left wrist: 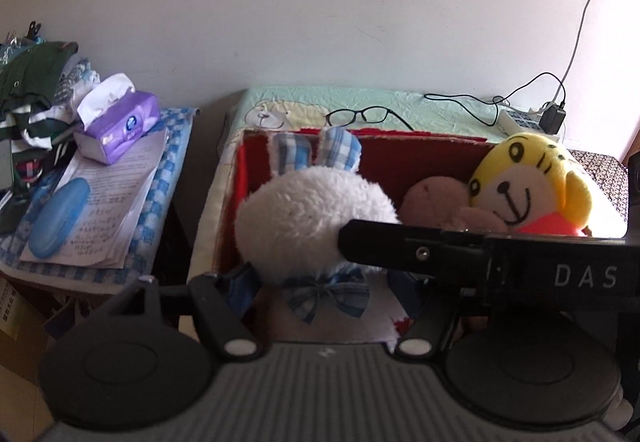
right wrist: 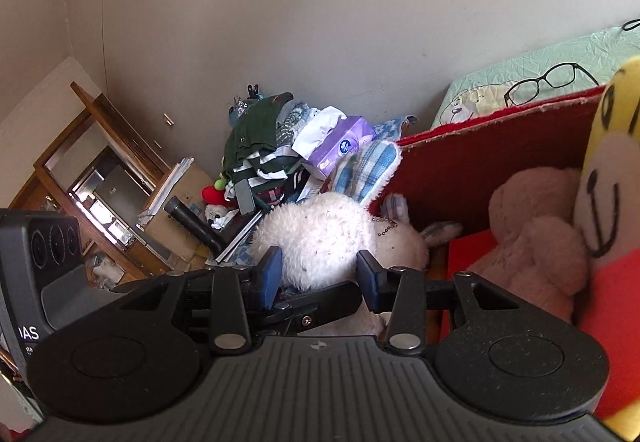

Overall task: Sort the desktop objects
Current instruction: 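Lift the white lamb with both grippers and carry it over the red box, then lower the lamb into the box and open both grippers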

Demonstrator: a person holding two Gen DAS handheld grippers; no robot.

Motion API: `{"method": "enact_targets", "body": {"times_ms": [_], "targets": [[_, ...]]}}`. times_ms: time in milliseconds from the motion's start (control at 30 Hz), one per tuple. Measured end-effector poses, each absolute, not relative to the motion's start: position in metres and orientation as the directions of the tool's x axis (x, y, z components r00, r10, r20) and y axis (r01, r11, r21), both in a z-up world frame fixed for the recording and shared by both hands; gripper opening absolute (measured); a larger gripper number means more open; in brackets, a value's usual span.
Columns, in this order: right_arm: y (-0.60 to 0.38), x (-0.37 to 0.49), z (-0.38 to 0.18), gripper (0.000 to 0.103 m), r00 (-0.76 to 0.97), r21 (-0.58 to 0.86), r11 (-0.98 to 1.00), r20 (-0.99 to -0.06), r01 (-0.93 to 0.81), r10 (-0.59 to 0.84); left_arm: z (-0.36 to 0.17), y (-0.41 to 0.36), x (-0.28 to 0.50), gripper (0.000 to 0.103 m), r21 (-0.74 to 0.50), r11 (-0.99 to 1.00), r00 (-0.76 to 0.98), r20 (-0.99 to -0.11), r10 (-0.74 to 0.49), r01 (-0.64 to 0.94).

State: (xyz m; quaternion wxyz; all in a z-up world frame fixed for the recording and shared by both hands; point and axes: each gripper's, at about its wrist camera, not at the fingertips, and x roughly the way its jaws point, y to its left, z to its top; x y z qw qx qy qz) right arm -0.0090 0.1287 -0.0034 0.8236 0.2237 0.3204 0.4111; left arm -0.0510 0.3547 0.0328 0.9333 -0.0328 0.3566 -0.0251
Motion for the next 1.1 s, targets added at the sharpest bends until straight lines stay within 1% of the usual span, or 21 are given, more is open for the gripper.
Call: {"method": "enact_targets", "body": {"times_ms": [133,267,300,367,400,467,600,667,767,1100], "targets": [[0.132,-0.010,-0.004,0.044,0.466,0.603,0.576,-0.351,-0.551,0.813,0.031,0.357,-0.054,0.071,-0.062,0.997,0.746,-0.663,-0.068,0.036],[0.132,-0.010,-0.009,0.044,0.455,0.620,0.570,-0.355,-0.539,0.817,0.032,0.353,-0.058,0.073,-0.034,0.998,0.740,-0.670,-0.061,0.051],[0.130,-0.012,-0.009,0.043,0.452,0.623,0.569,-0.357,-0.536,0.817,0.032,0.352,-0.060,0.073,-0.031,0.998,0.736,-0.674,-0.063,0.057],[0.136,-0.011,-0.013,0.039,0.436,0.631,0.565,-0.368,-0.531,0.821,0.030,0.350,-0.064,0.073,-0.031,0.997,0.725,-0.685,-0.072,0.070],[0.136,-0.012,-0.014,0.039,0.430,0.632,0.566,-0.375,-0.530,0.821,0.029,0.350,-0.066,0.073,-0.036,0.997,0.721,-0.688,-0.079,0.074],[0.140,-0.013,-0.017,0.039,0.434,0.615,0.585,-0.397,-0.528,0.809,0.029,0.350,-0.070,0.080,-0.043,0.996,0.725,-0.684,-0.086,0.078],[0.139,-0.015,-0.013,0.040,0.452,0.610,0.588,-0.383,-0.531,0.805,0.035,0.354,-0.072,0.079,-0.070,0.996,0.732,-0.675,-0.090,0.058],[0.139,-0.016,-0.008,0.040,0.462,0.605,0.590,-0.376,-0.534,0.803,0.039,0.355,-0.074,0.082,-0.073,0.996,0.743,-0.664,-0.087,0.051],[0.138,-0.017,-0.003,0.041,0.474,0.594,0.596,-0.370,-0.540,0.799,0.044,0.355,-0.078,0.084,-0.073,0.996,0.755,-0.651,-0.082,0.046],[0.127,-0.020,-0.003,0.040,0.506,0.630,0.602,-0.356,-0.491,0.786,0.052,0.355,-0.087,0.084,-0.074,0.997,0.768,-0.639,-0.046,-0.003]]}}
